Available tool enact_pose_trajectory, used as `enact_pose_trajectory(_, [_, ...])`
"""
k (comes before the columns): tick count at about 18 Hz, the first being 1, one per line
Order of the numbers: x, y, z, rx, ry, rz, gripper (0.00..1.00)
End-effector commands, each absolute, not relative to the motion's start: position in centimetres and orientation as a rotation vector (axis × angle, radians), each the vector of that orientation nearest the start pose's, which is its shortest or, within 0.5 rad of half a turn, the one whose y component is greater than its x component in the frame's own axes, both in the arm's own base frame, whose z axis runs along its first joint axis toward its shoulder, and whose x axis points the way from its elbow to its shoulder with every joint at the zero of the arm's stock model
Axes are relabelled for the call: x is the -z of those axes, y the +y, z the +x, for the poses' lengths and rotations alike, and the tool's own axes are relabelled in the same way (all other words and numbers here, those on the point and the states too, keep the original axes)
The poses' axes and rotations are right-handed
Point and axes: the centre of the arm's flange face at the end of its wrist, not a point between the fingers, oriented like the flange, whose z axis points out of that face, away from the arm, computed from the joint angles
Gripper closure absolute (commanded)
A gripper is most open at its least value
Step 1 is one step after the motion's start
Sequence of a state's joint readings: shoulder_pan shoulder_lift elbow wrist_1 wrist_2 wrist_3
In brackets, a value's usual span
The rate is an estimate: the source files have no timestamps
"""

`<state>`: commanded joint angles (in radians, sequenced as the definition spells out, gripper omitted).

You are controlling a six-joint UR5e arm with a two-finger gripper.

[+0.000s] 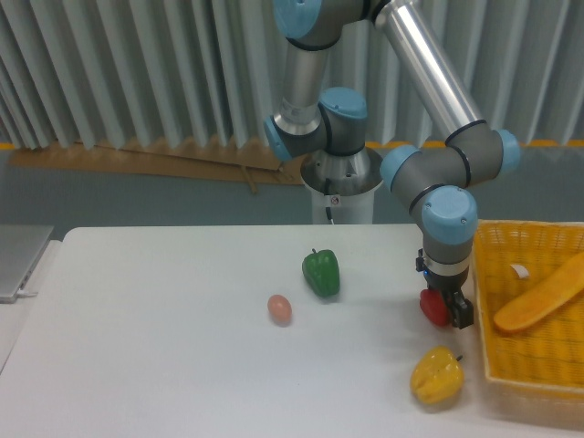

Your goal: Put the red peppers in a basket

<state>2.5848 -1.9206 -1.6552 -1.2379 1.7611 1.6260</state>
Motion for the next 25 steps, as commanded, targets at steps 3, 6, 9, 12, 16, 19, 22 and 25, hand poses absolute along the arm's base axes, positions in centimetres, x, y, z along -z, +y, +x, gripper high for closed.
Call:
enact_pose_trajectory(3, [-30.0,40.8,-43.9,0.064,1.02,-3.184,0.46])
enact_pose_trajectory(6, [-29.8,40.9,-43.7,0.067,1.019,-3.186,0.52])
enact_pose_trajectory(9, [-29.0,41.3,-43.5,0.078,1.036,-3.185,0.0])
enact_pose_trajectory(12, [-28.6,41.5,-43.7,0.06,1.034,-3.183,0.0])
enact_pose_trajectory(16, [-28.0,41.6,-43.8,0.069,1.033,-3.187,0.0])
enact_pose_trajectory(19, [-26.7,41.8,-43.4,-0.007,1.001,-3.184,0.0])
enact_pose_trajectory(22, [-26.3,41.8,-43.7,-0.021,1.013,-3.176,0.0])
enact_pose_trajectory(25, [-26.0,41.9,-43.2,-0.01,1.024,-3.176,0.0])
